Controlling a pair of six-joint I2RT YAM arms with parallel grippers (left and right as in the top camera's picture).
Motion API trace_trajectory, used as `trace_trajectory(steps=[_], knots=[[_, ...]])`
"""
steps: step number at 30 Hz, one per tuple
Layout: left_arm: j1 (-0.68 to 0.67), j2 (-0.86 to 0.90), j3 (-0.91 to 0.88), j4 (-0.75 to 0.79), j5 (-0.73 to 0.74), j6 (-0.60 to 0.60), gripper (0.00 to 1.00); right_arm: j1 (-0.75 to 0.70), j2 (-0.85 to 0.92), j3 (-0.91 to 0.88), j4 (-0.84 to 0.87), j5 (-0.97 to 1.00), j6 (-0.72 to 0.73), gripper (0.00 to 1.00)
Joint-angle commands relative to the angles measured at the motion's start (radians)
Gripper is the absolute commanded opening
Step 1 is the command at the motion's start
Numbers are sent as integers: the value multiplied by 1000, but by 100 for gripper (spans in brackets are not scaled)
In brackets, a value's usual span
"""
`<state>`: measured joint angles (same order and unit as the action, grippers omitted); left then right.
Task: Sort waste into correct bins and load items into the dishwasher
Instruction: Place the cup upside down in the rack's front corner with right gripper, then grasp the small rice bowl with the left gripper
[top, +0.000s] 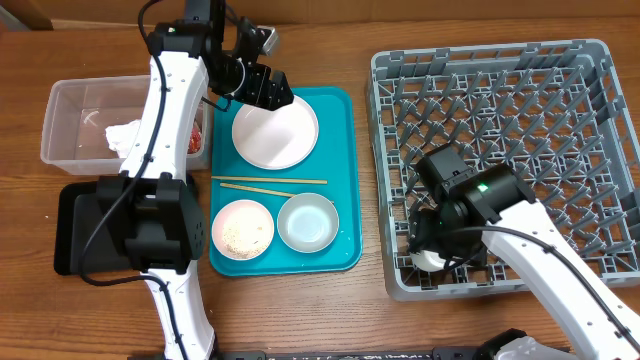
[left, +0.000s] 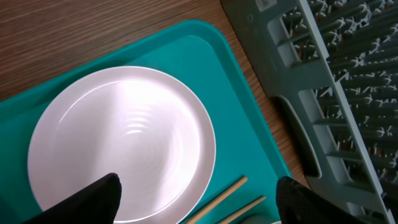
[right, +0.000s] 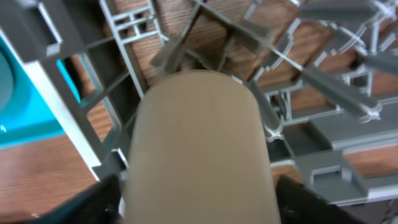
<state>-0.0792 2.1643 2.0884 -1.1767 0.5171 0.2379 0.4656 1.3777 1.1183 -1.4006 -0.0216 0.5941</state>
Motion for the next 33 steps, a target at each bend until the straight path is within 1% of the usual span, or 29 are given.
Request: trace_trajectory(steps=[1, 5, 9, 11, 12, 13, 15, 16, 19, 22, 25, 26, 27, 30, 31, 33], knots=[[2, -3, 71, -21, -24, 2, 80, 5, 23, 0, 26, -3, 2, 89], [2, -3, 229, -121, -82, 2, 79, 5, 21, 31, 77, -9, 2, 90], [0, -3, 420, -251, -140, -15, 79, 5, 21, 148, 93, -8, 0, 89], [0, -3, 525, -330, -166, -66, 78, 5, 21, 226, 104, -9, -25, 90], [0, -3, 566, -367, -173, -90, 76, 5, 21, 266, 113, -5, -38, 89], [0, -3, 604, -408, -198, -142, 72, 5, 21, 295, 123, -5, -48, 89], [0, -6, 668, -504, -256, -261, 73, 5, 21, 348, 148, 10, -52, 89], [0, -10, 684, -513, -266, -270, 71, 5, 21, 363, 158, 22, -51, 90], [-3, -93, 649, -513, -229, -297, 71, -2, 21, 387, 174, 47, -51, 91], [-20, -203, 555, -513, -248, -306, 72, -16, 21, 387, 161, 47, -52, 93], [-61, -333, 364, -513, -359, -356, 73, -25, 21, 387, 159, 65, -53, 95], [-87, -381, 262, -513, -418, -409, 73, -27, 21, 387, 162, 87, -53, 95], [-102, -406, 201, -513, -448, -444, 73, -29, 21, 387, 163, 104, -53, 95], [-157, -468, -61, -498, -561, -593, 70, -29, 21, 387, 166, 167, -53, 96], [-172, -475, -147, -477, -580, -640, 68, -29, 21, 387, 166, 180, -52, 96], [-185, -474, -275, -417, -579, -684, 66, -29, 22, 387, 166, 193, -55, 96]])
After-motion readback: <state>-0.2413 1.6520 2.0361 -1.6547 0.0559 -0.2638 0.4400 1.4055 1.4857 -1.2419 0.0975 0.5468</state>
